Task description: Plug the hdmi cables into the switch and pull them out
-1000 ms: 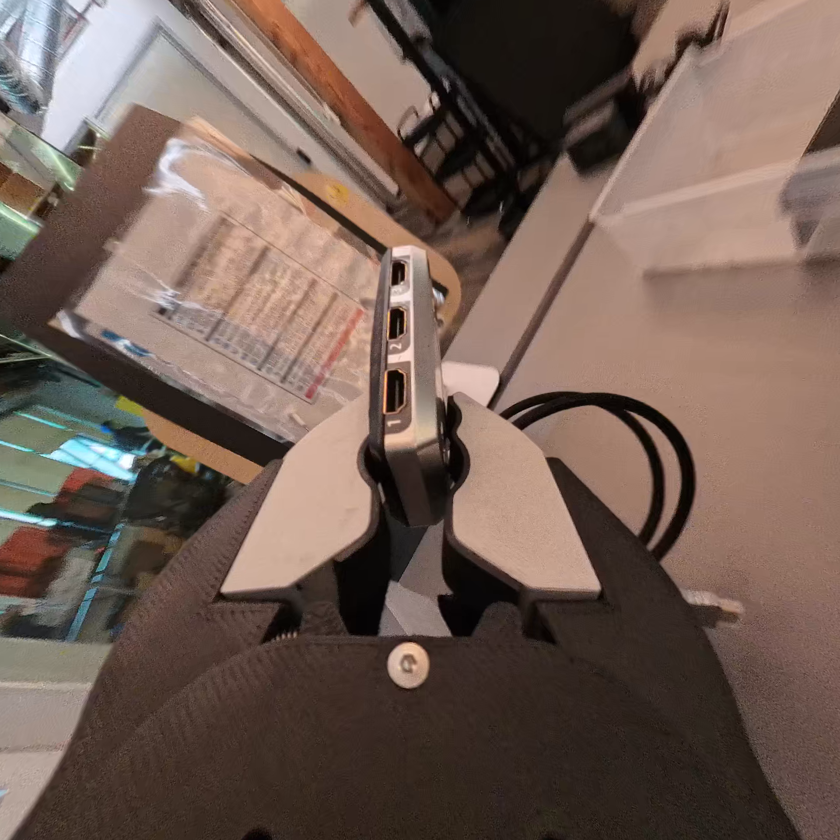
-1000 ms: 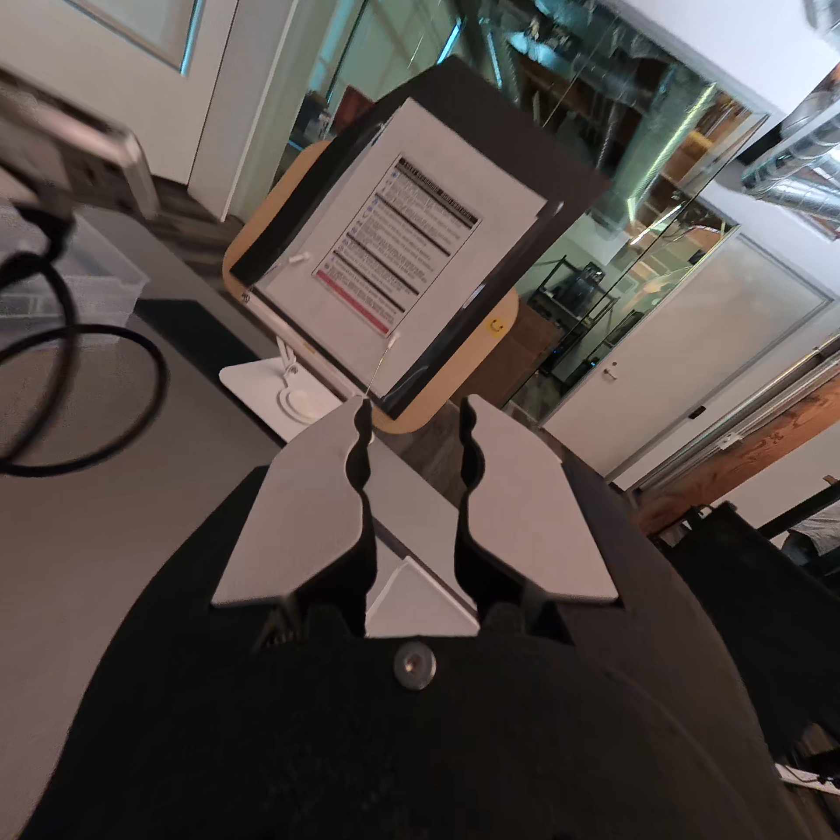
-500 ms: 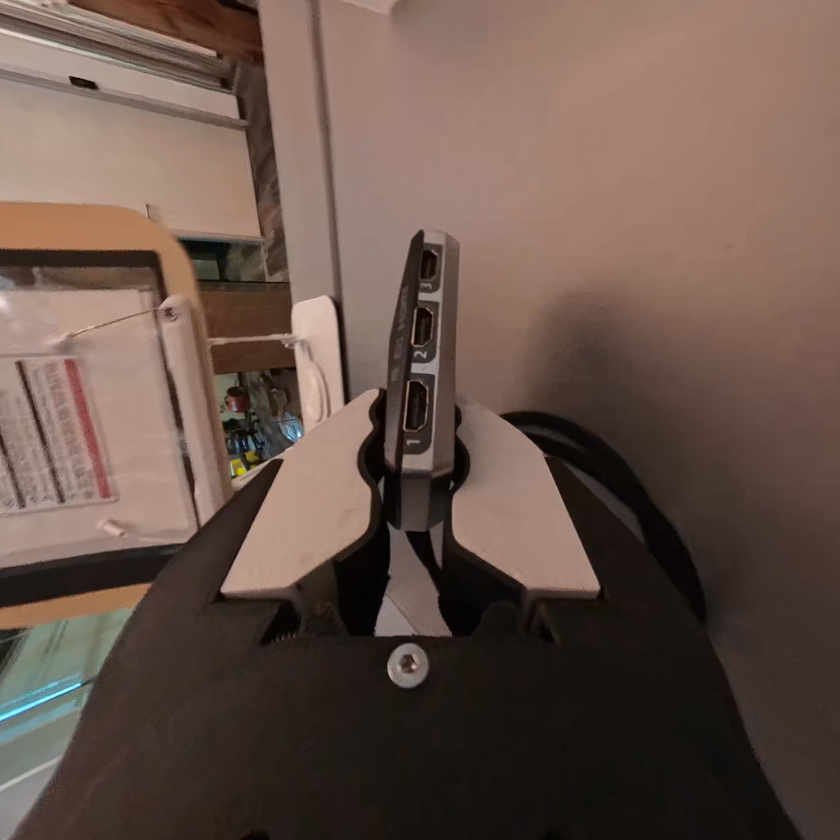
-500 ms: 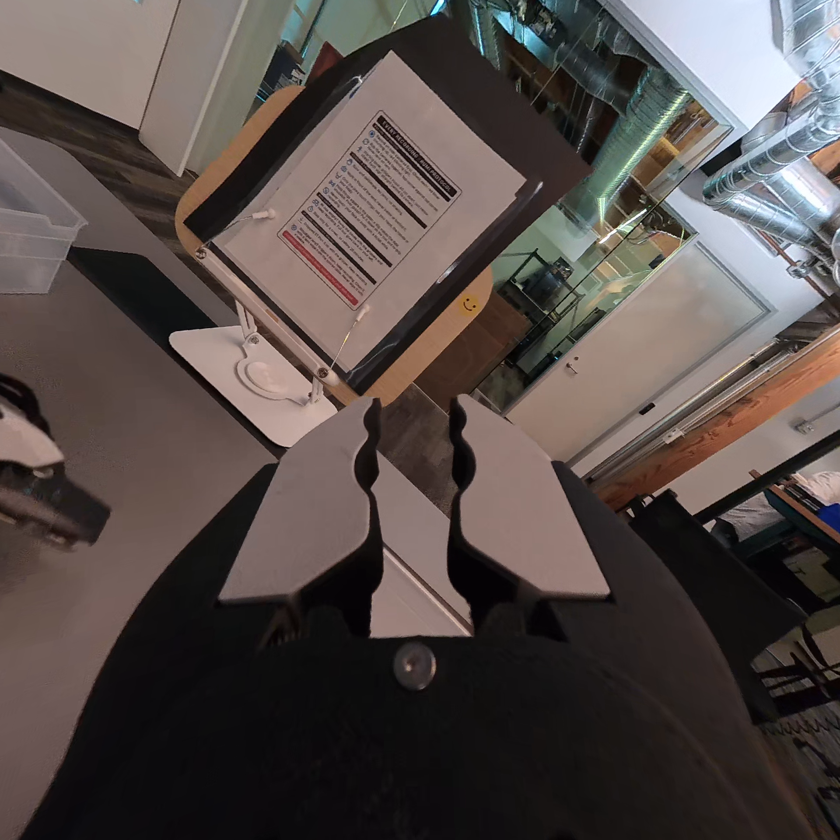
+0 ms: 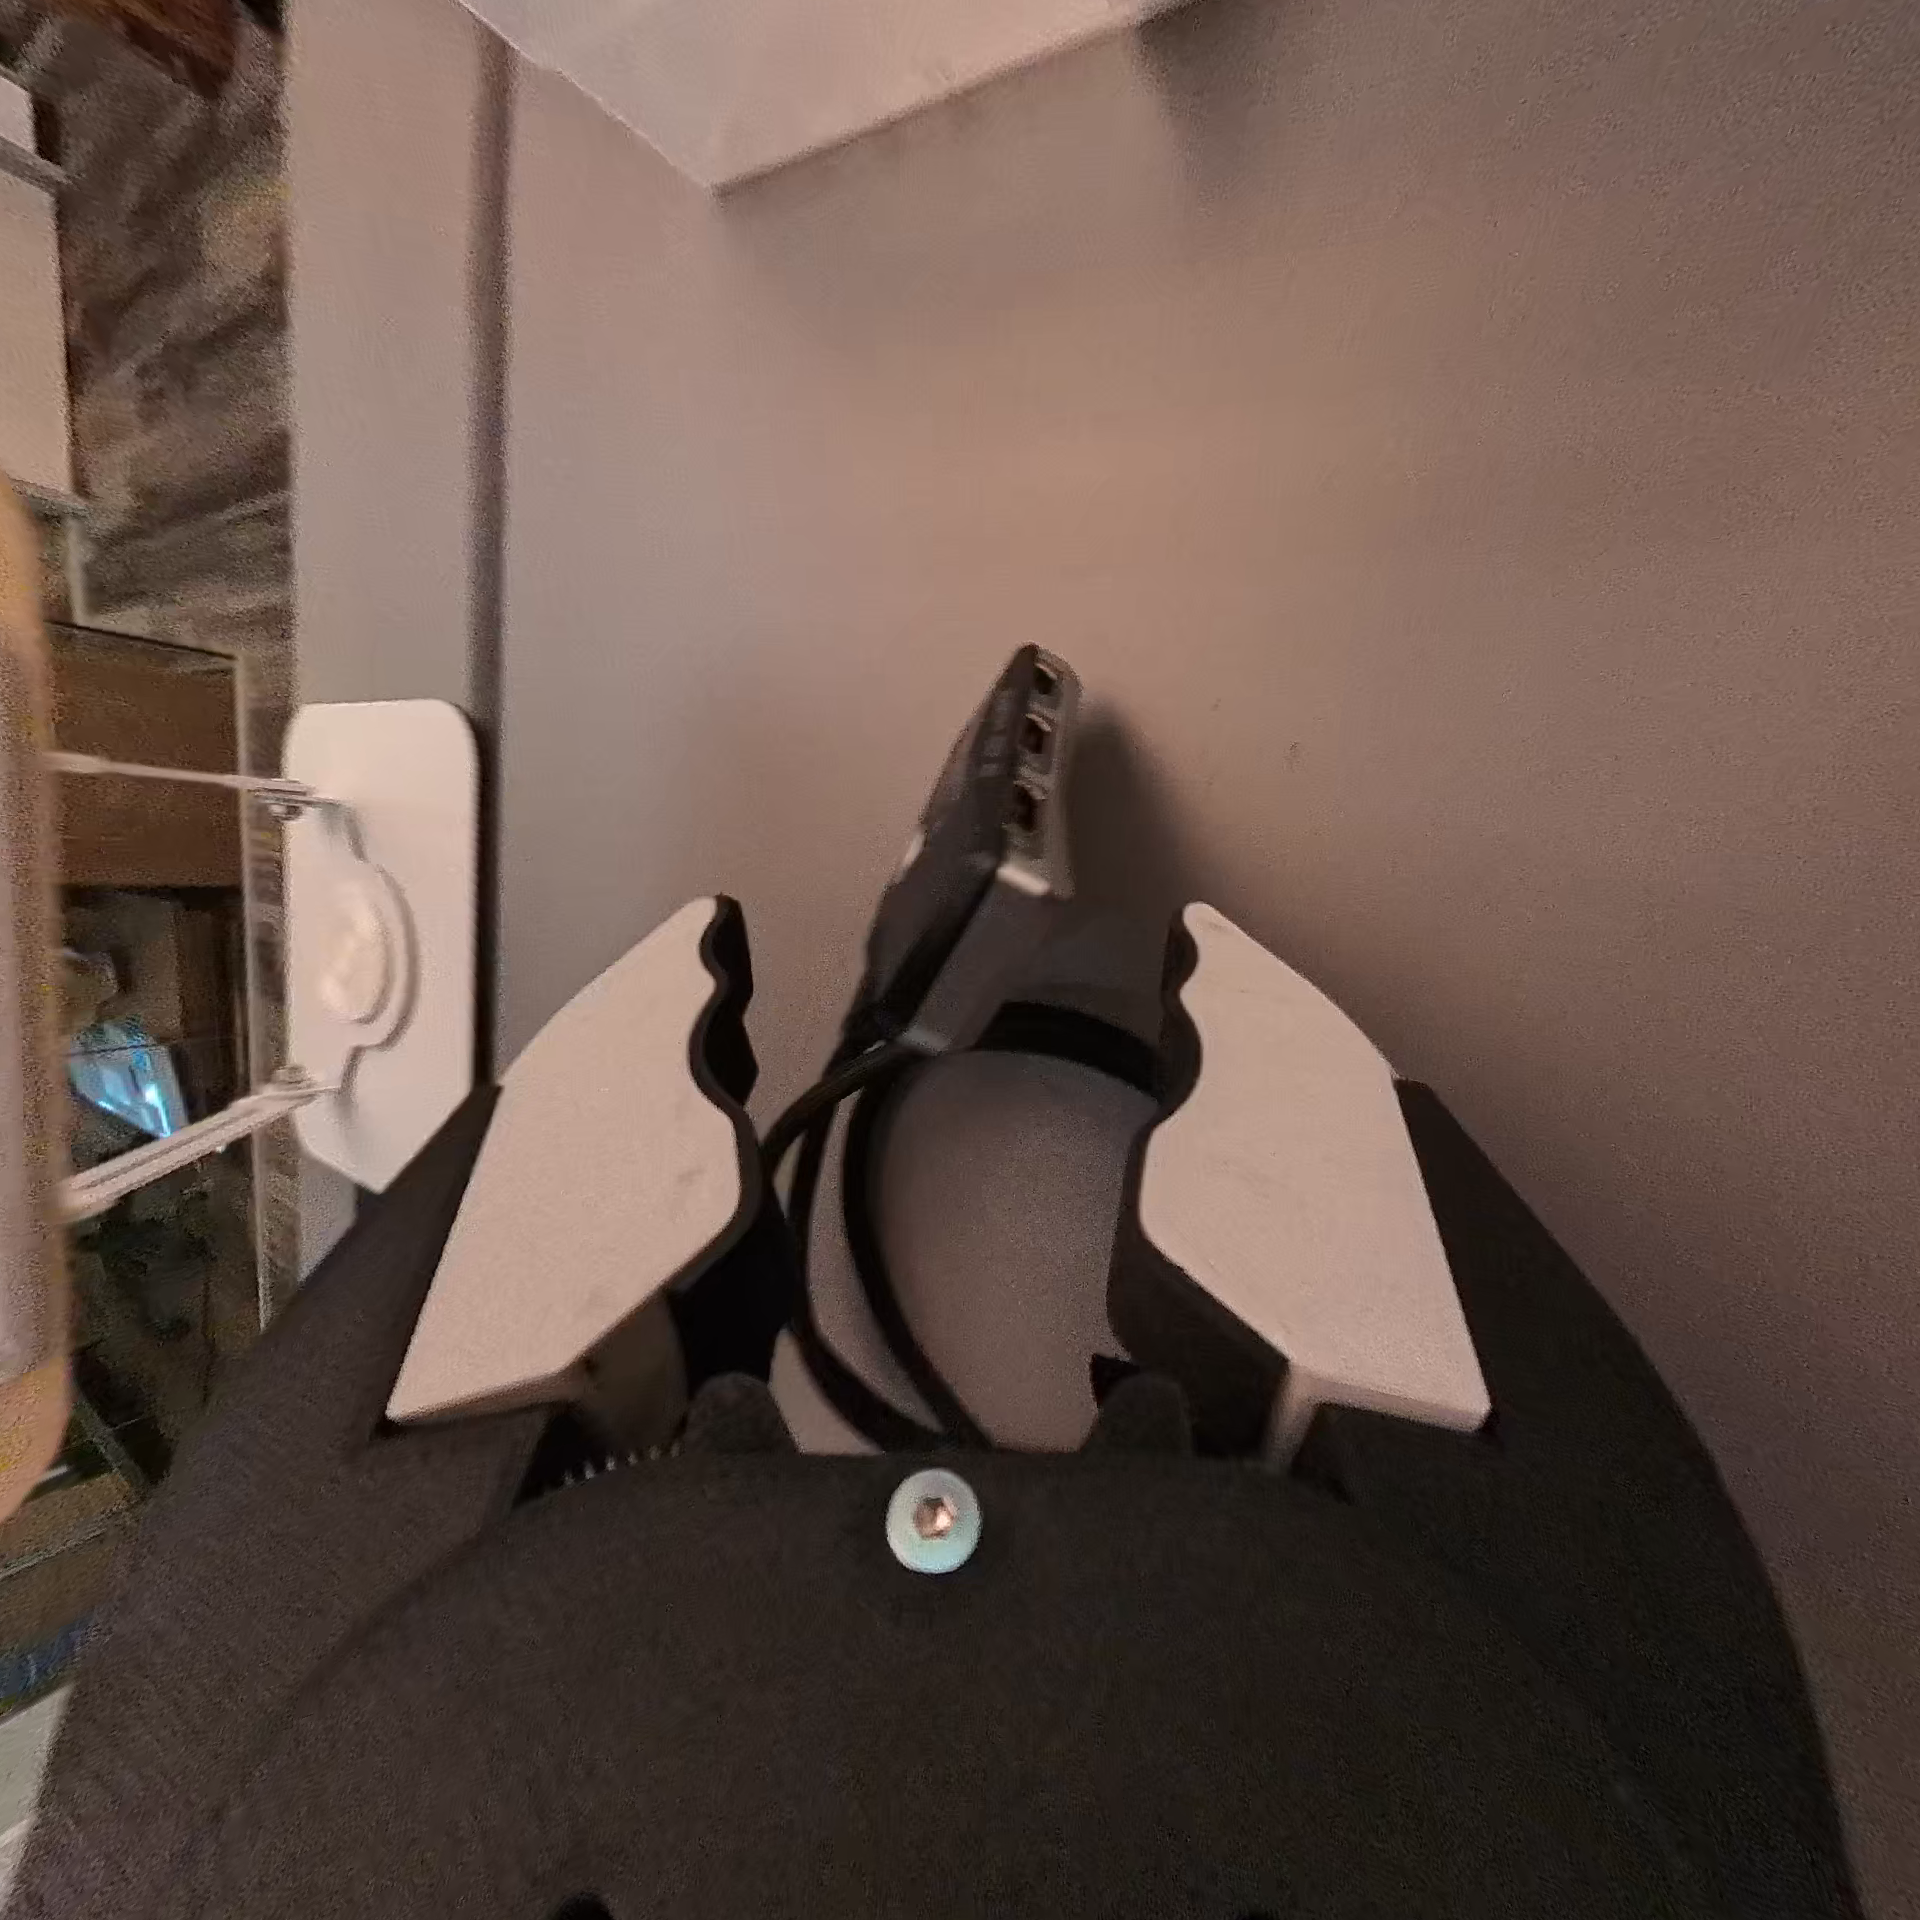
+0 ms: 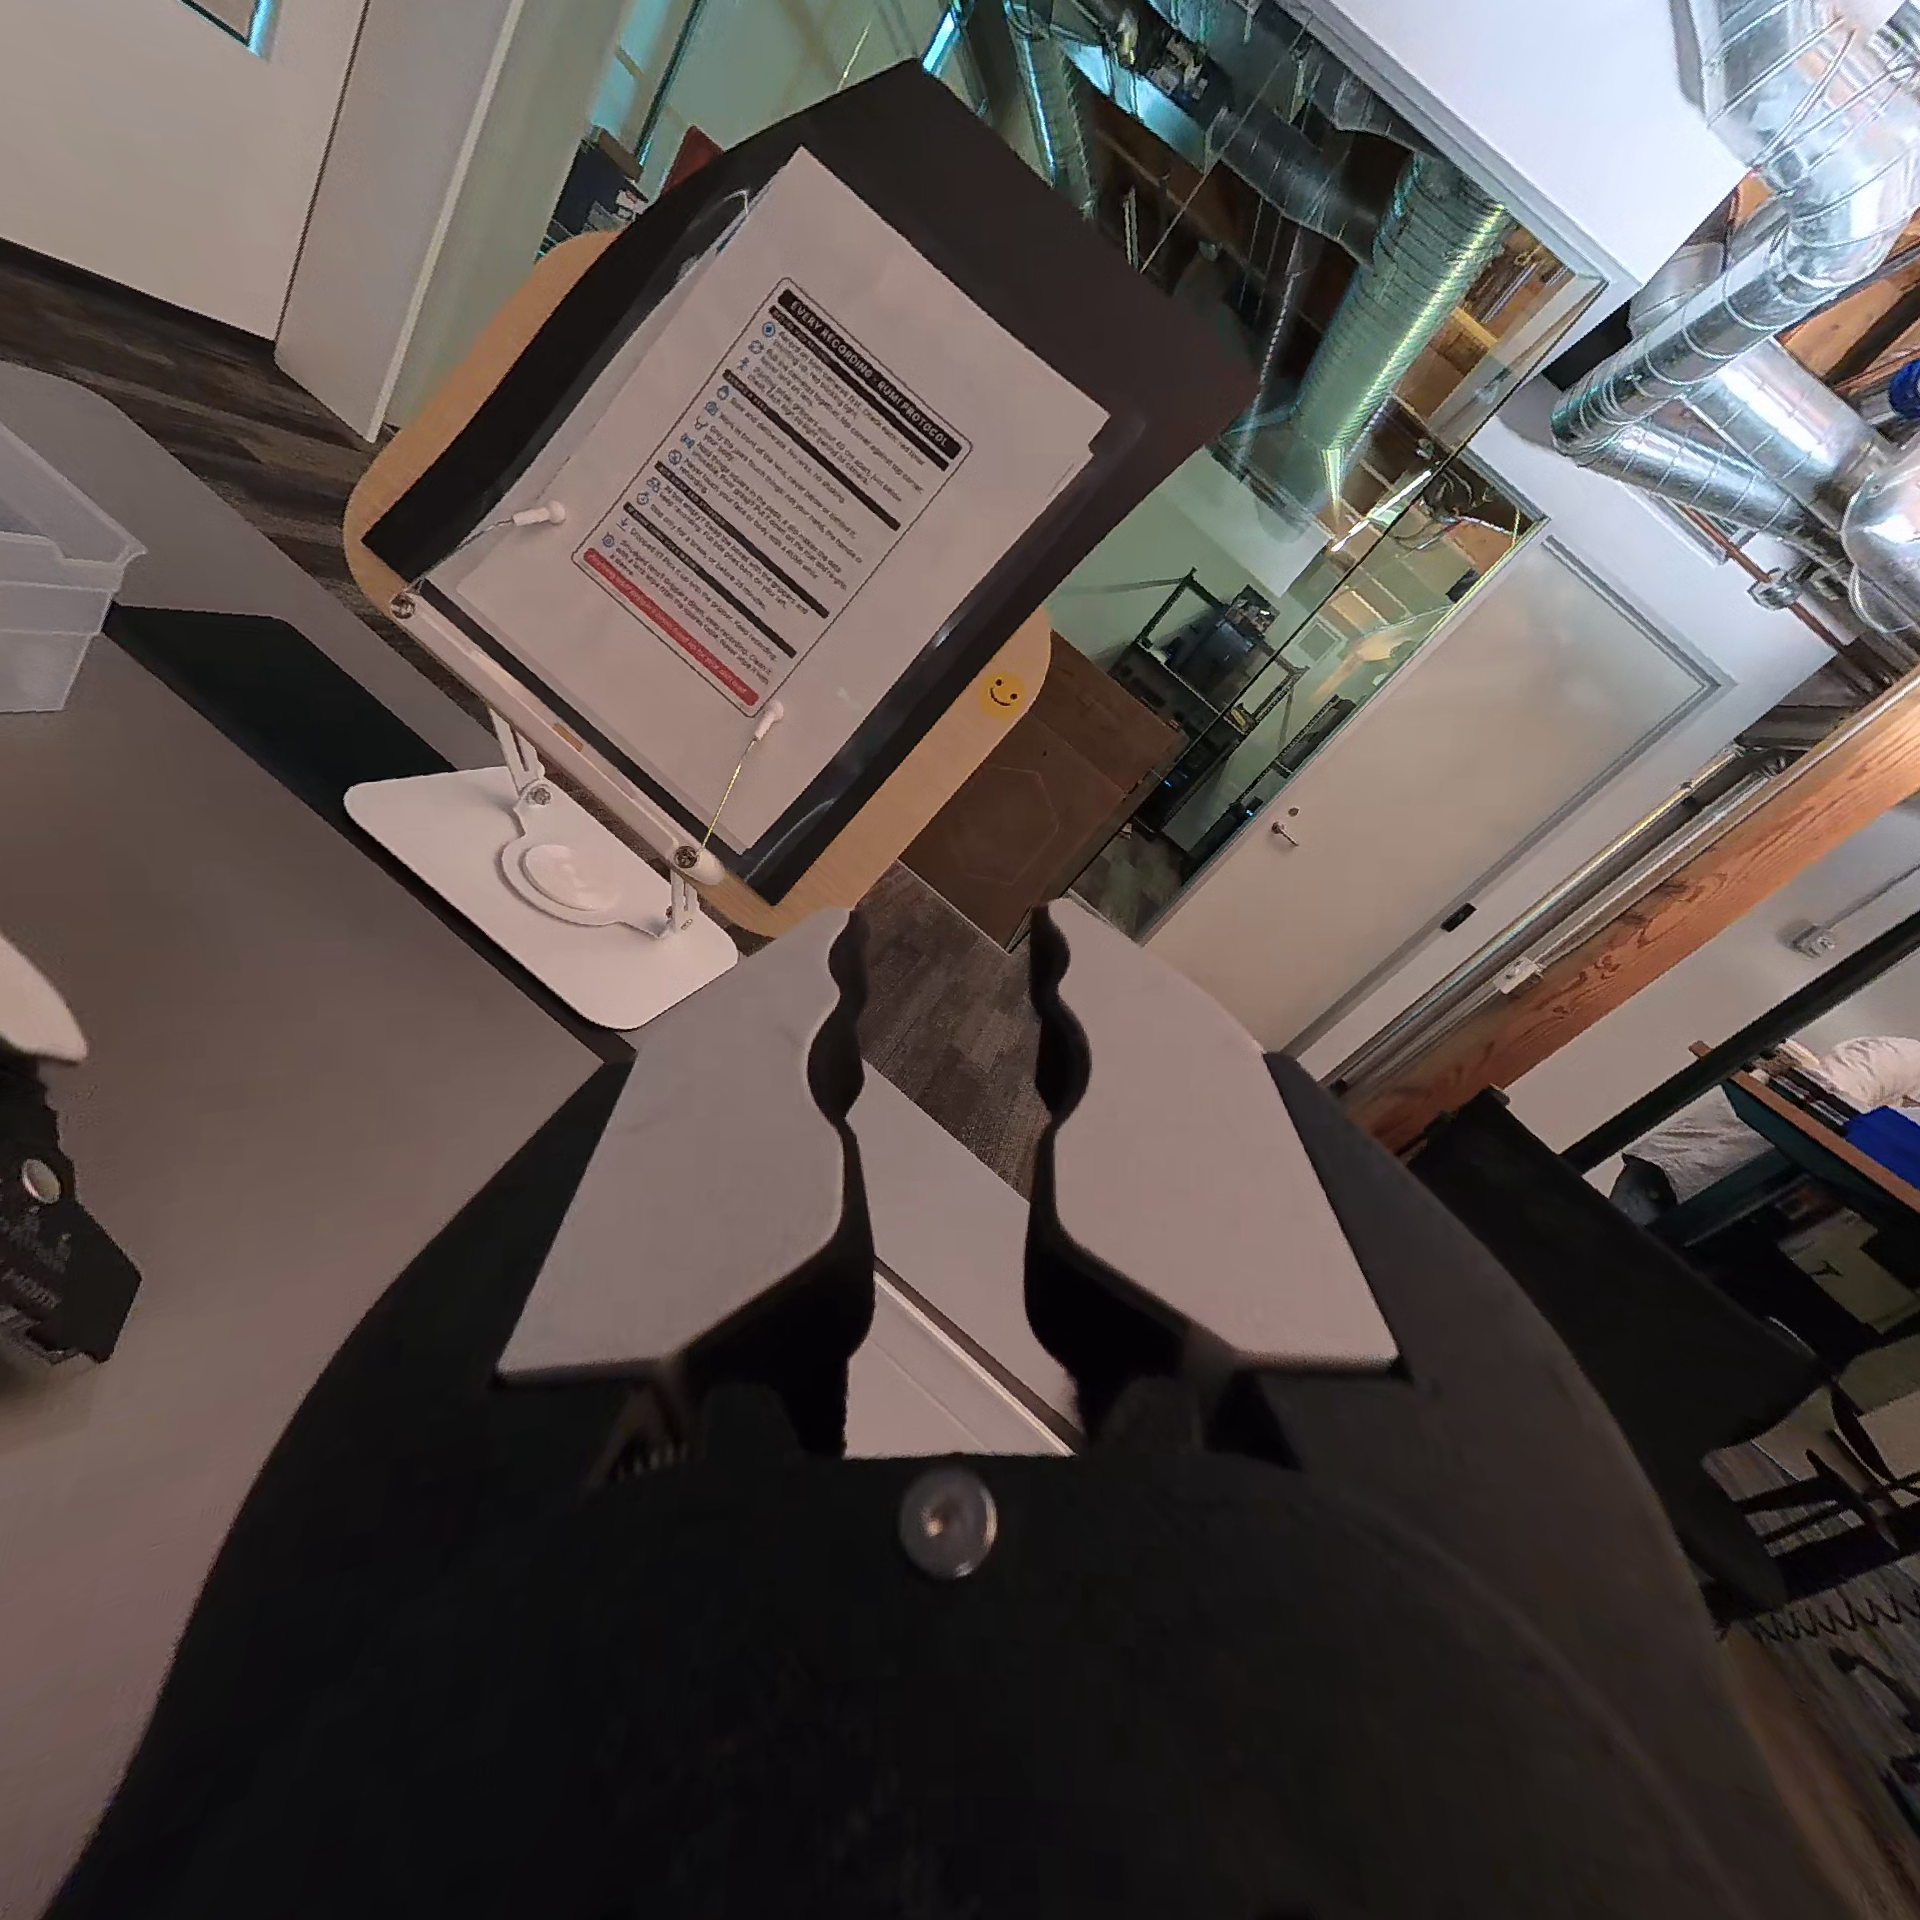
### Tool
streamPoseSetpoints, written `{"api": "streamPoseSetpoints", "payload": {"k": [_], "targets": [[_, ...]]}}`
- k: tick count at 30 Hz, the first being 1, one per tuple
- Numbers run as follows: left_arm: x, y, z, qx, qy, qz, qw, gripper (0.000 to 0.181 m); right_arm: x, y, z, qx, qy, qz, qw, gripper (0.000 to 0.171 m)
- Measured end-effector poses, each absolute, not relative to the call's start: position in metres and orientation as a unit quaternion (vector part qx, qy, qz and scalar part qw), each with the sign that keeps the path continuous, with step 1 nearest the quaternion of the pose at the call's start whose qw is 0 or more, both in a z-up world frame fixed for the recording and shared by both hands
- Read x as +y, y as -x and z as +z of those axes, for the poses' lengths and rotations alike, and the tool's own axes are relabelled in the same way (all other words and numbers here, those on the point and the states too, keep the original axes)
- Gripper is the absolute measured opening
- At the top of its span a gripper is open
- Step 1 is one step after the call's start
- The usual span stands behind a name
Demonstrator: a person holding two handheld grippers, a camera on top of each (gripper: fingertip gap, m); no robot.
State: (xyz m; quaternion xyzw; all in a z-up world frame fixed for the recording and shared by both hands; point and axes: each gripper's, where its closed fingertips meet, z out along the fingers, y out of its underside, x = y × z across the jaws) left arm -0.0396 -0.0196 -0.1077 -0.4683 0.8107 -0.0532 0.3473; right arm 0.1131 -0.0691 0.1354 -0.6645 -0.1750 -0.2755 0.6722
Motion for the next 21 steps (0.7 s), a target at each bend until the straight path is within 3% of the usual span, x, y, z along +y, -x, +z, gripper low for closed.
{"api": "streamPoseSetpoints", "payload": {"k": [4,8,18,21], "targets": [[-0.005,0.063,-0.047,0.787,0.474,-0.056,0.39,0.073,-0.074,-0.116,0.14,-0.169,0.661,-0.274,0.678,0.03],[0.044,0.138,0.007,0.742,0.531,-0.008,0.409,0.064,-0.079,-0.121,0.143,-0.162,0.658,-0.276,0.682,0.03],[0.144,0.359,-0.04,0.56,0.799,0.107,0.193,0.05,-0.076,-0.141,0.131,-0.143,0.68,-0.278,0.663,0.032],[0.155,0.396,-0.06,0.486,0.855,0.125,0.129,0.062,-0.077,-0.144,0.13,-0.14,0.682,-0.281,0.66,0.032]]}}
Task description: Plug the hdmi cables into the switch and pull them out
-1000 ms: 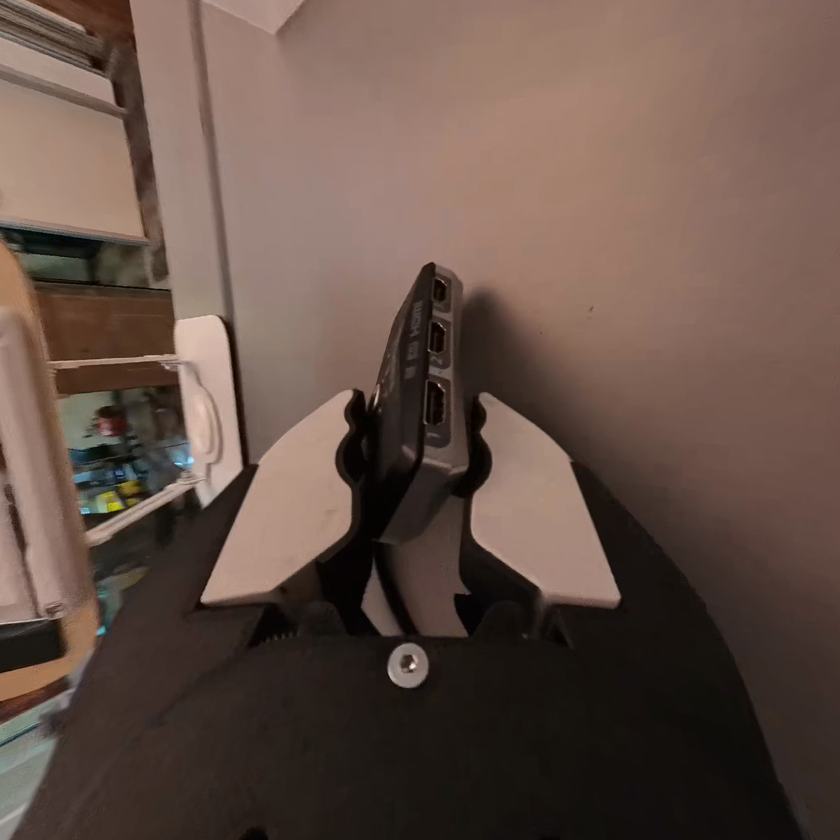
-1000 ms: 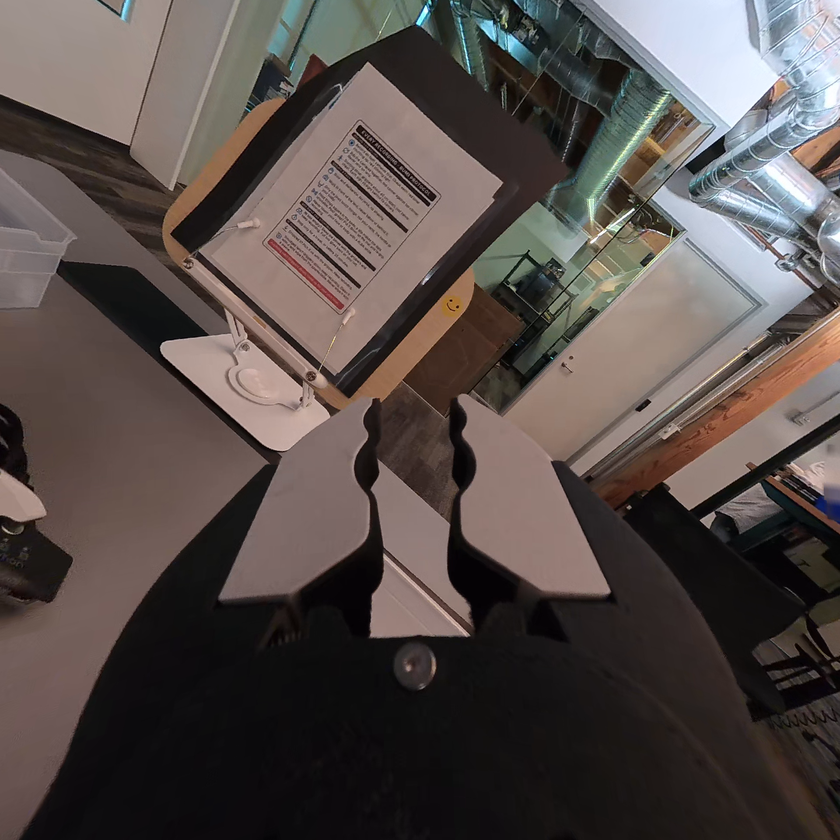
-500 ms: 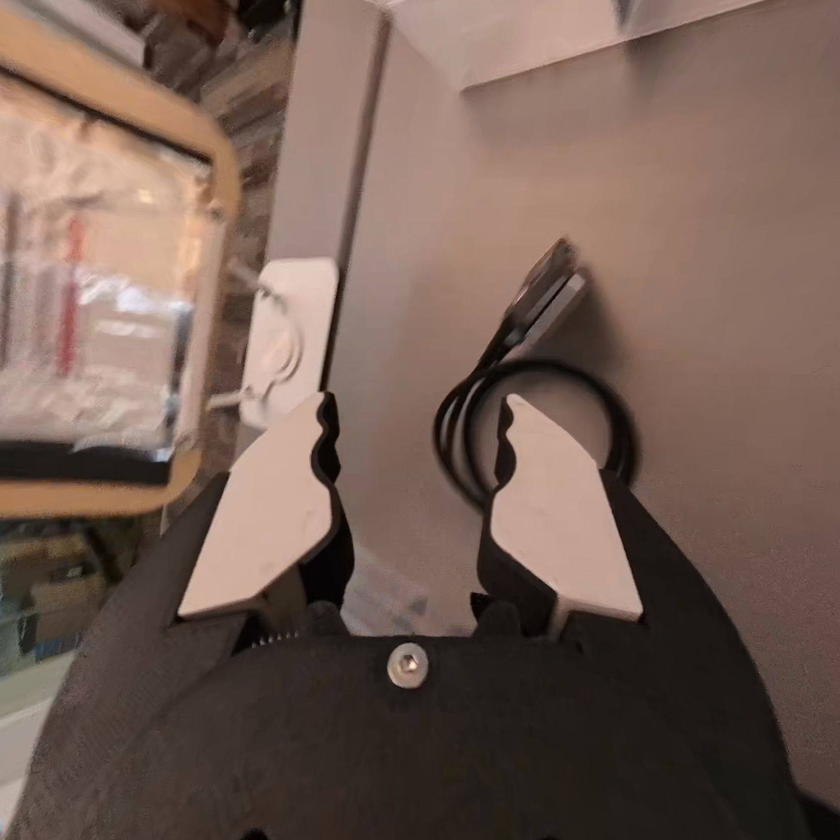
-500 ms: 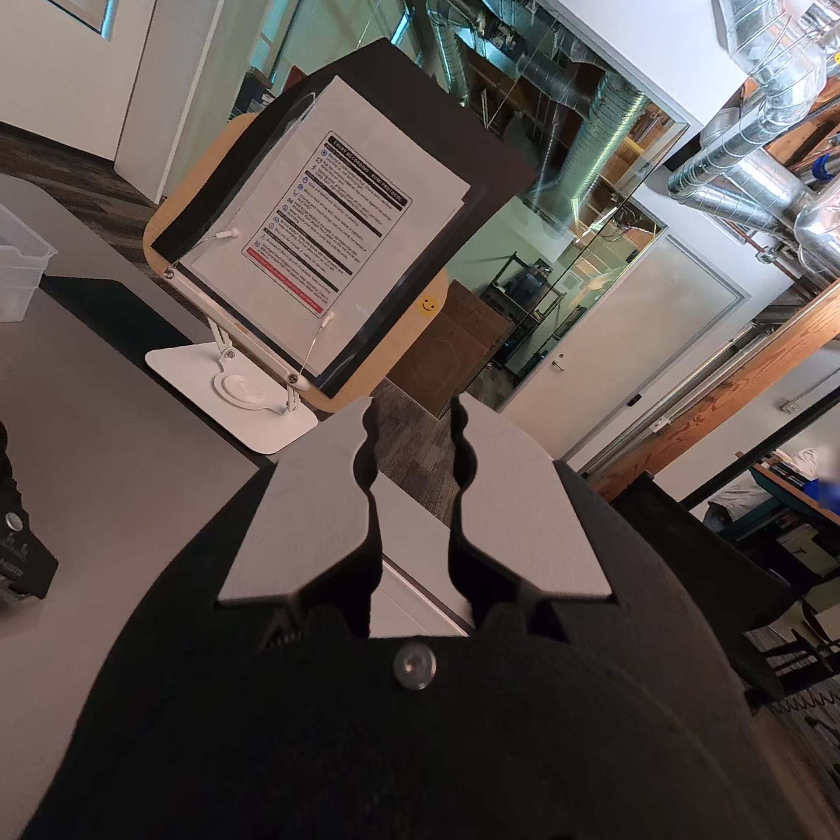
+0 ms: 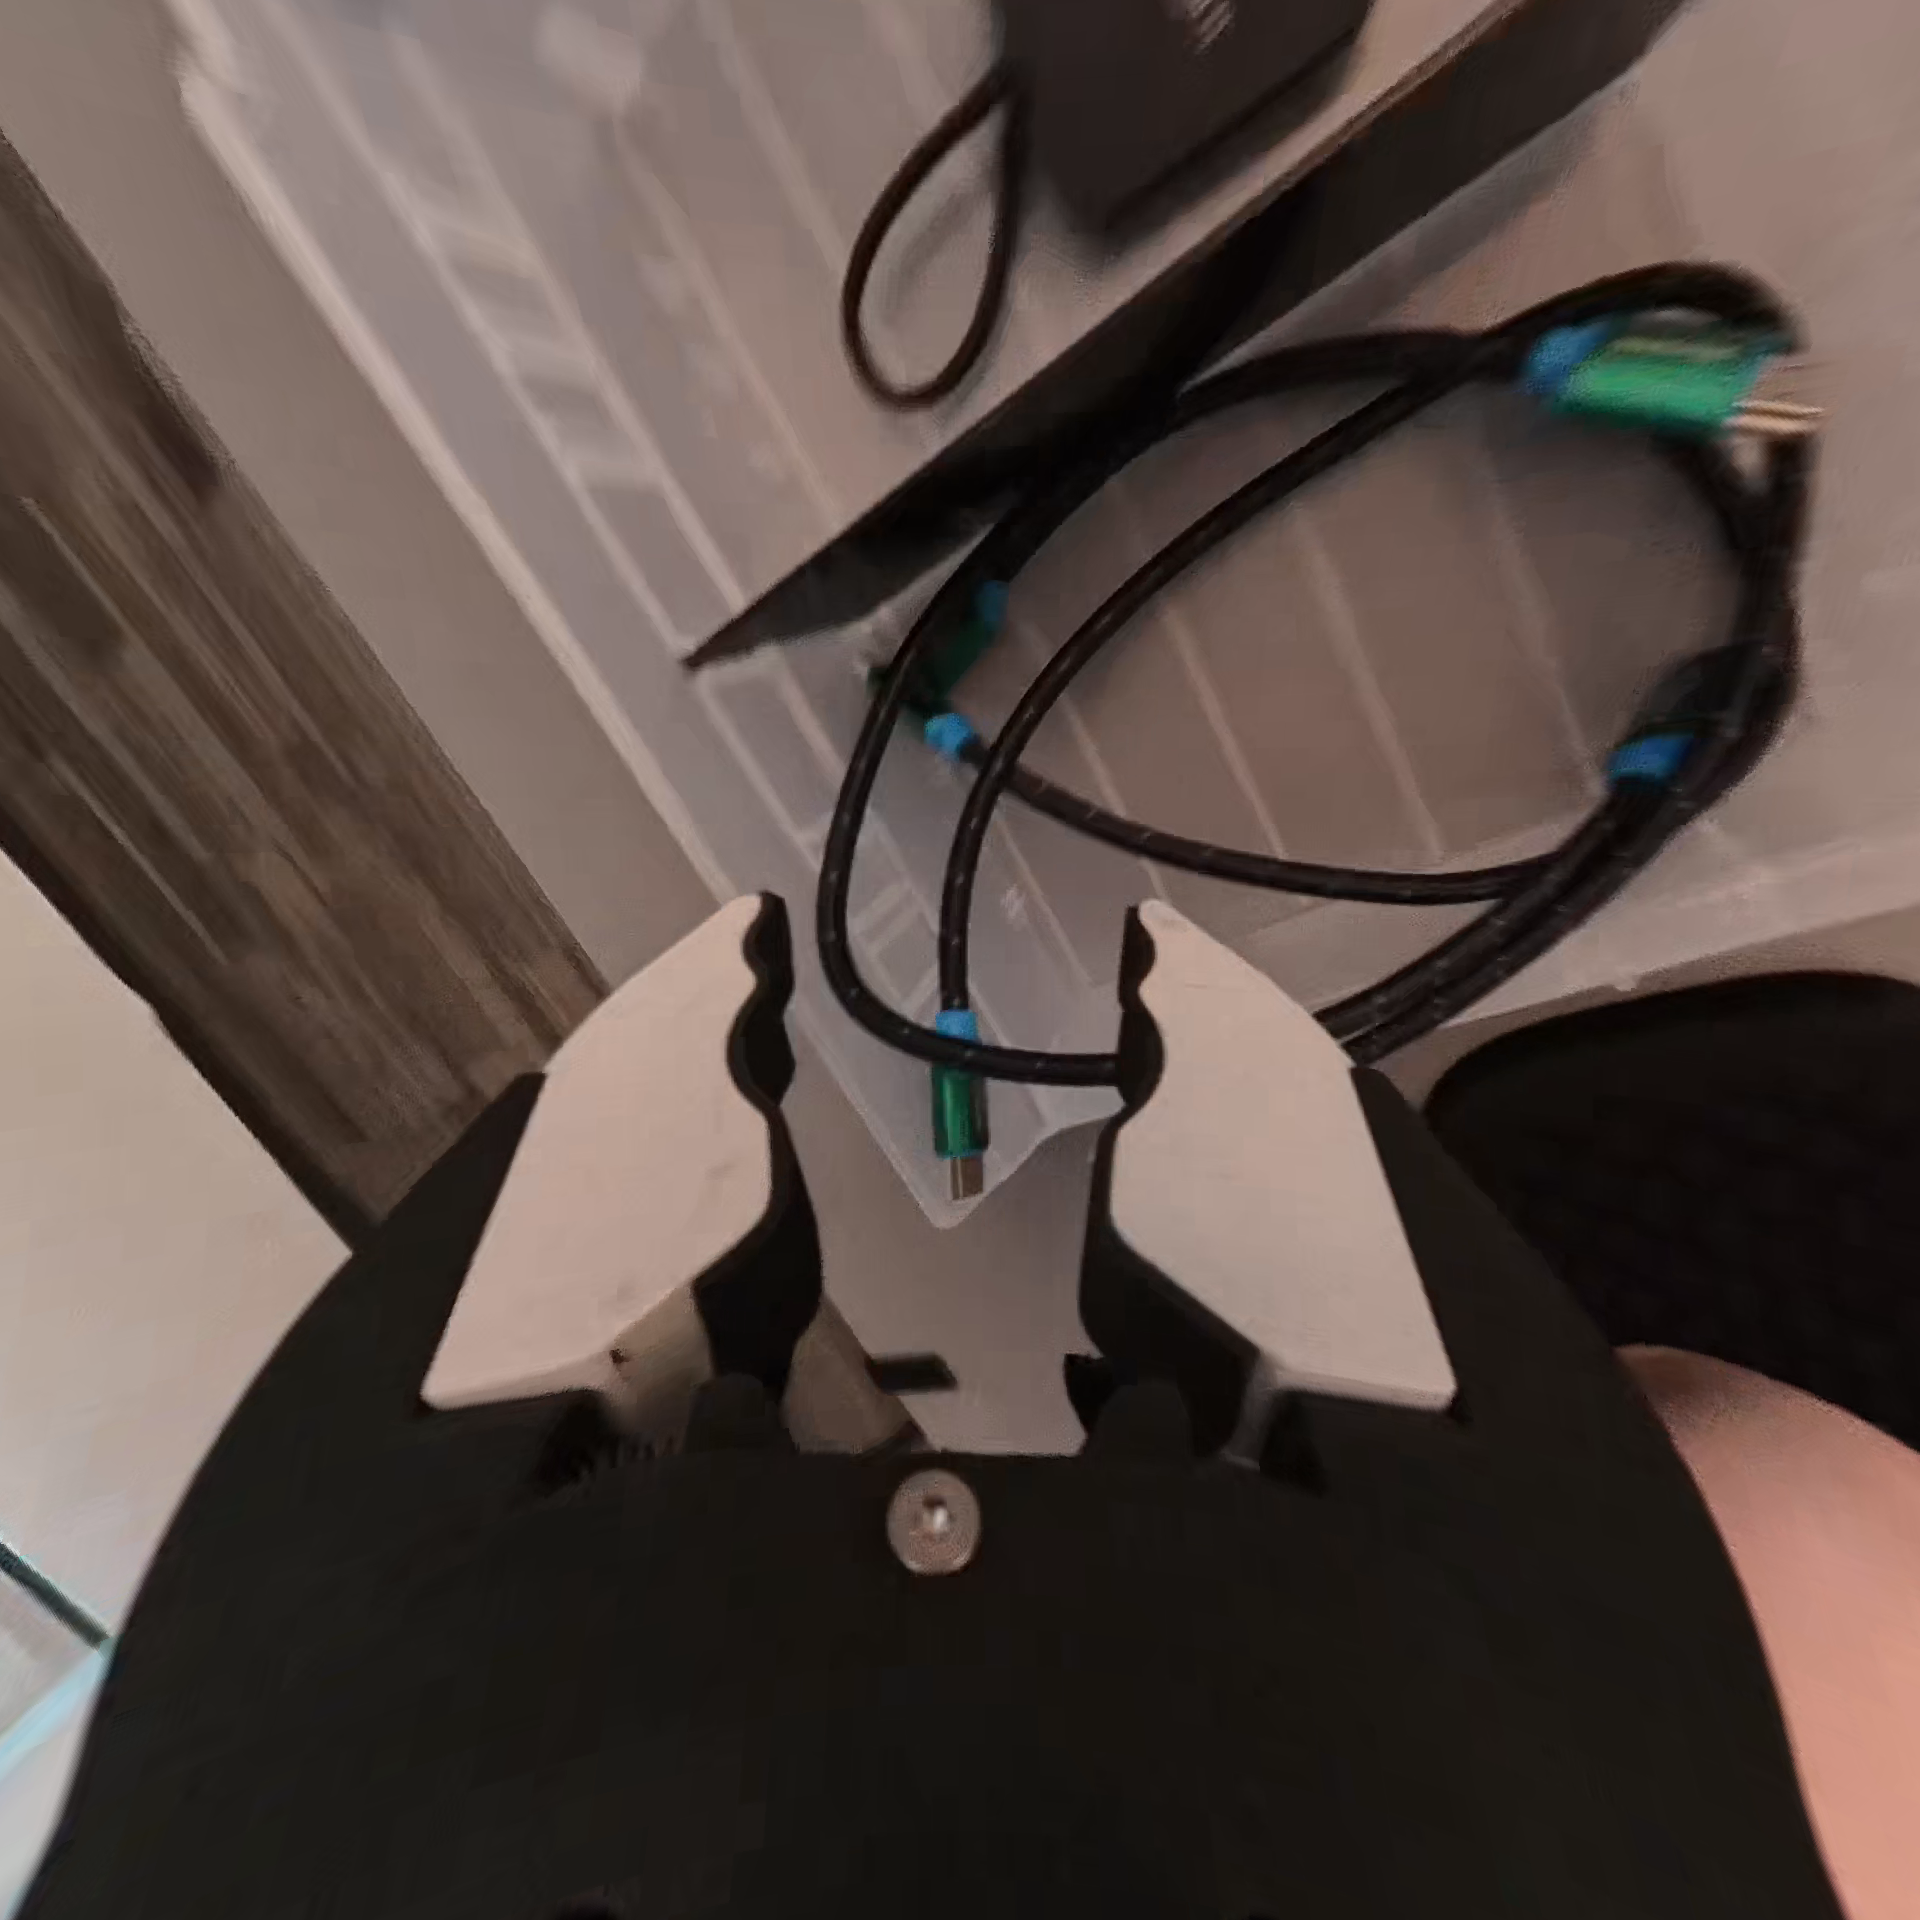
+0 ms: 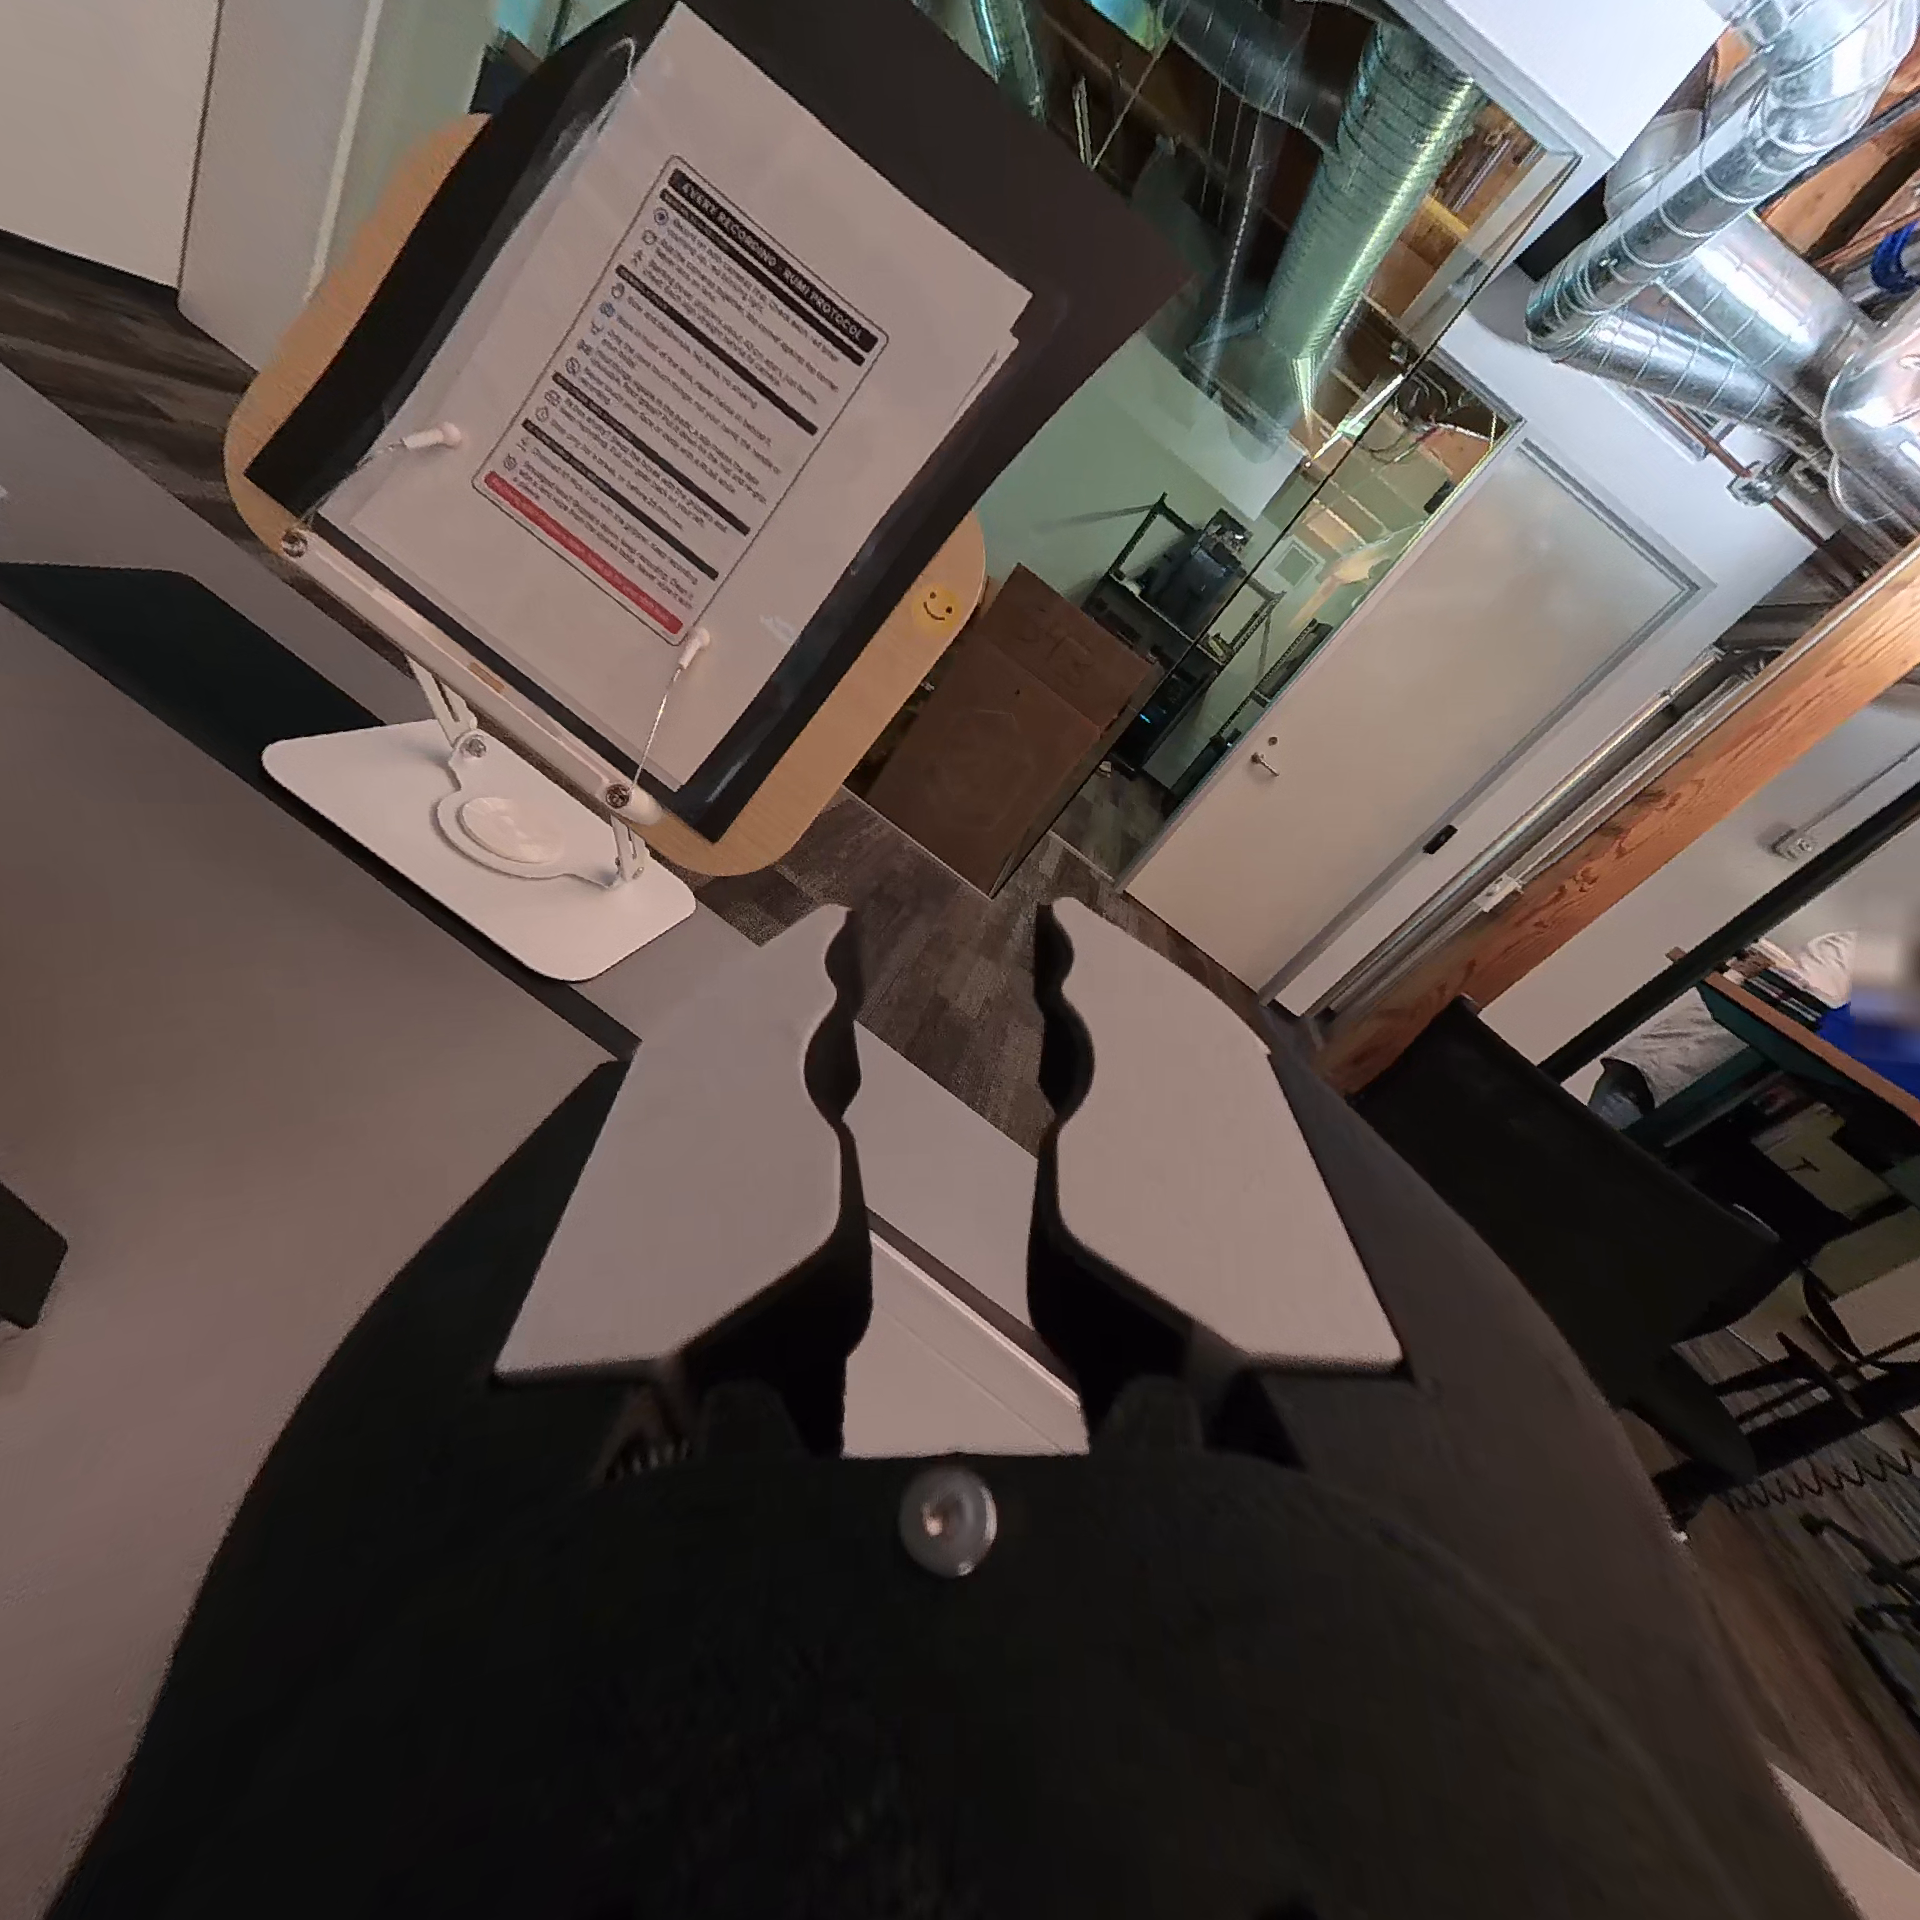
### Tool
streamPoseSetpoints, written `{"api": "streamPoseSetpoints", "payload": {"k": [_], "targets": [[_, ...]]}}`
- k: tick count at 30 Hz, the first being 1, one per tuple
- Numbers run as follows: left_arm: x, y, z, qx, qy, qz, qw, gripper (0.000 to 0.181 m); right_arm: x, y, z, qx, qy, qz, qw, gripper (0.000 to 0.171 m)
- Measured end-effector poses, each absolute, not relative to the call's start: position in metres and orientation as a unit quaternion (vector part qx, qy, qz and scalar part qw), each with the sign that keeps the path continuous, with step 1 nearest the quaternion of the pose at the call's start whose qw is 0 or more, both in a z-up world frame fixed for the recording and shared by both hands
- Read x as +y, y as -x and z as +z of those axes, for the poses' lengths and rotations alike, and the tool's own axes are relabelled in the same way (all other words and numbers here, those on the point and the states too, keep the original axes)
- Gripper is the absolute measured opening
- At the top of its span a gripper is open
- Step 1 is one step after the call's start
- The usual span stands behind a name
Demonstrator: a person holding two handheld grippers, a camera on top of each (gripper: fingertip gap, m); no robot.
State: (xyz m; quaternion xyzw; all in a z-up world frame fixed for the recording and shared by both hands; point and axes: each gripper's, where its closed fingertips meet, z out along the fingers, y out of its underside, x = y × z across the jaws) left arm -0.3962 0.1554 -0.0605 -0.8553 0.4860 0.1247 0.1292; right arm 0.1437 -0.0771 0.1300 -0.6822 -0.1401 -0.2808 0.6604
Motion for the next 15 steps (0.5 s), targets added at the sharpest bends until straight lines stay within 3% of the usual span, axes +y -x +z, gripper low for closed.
{"api": "streamPoseSetpoints", "payload": {"k": [6,11,15], "targets": [[0.168,0.432,-0.079,0.382,0.912,0.126,0.081,0.077,-0.078,-0.144,0.13,-0.139,0.683,-0.279,0.66,0.032],[0.166,0.449,-0.085,0.33,0.934,0.125,0.05,0.055,-0.074,-0.14,0.126,-0.149,0.688,-0.281,0.653,0.032],[0.162,0.438,-0.076,0.308,0.946,0.079,0.061,0.025,-0.069,-0.135,0.122,-0.16,0.692,-0.285,0.643,0.032]]}}
